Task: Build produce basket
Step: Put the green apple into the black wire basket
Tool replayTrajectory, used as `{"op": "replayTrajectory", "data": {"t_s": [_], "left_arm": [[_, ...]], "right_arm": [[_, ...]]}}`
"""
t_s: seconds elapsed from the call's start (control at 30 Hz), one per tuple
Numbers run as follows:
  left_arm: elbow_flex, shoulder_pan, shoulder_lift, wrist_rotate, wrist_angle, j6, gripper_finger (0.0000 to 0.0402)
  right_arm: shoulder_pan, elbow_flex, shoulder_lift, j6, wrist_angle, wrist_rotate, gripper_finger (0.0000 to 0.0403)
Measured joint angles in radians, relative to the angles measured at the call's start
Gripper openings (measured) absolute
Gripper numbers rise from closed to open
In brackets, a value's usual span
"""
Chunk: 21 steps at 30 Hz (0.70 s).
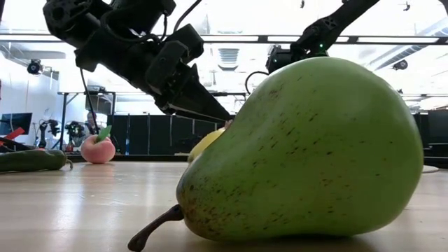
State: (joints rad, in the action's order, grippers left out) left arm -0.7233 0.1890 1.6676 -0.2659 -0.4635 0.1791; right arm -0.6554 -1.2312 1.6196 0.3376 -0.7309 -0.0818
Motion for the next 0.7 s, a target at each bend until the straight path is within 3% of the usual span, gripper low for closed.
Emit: {"op": "replayTrajectory", "data": {"t_s": [0.7], "left_arm": [[-0.013, 0.0, 0.0, 0.0, 0.0, 0.0, 0.0189]], "right_arm": [[-0.003, 0.0, 0.046, -0.051, -0.019, -0.024, 0.037]]}}
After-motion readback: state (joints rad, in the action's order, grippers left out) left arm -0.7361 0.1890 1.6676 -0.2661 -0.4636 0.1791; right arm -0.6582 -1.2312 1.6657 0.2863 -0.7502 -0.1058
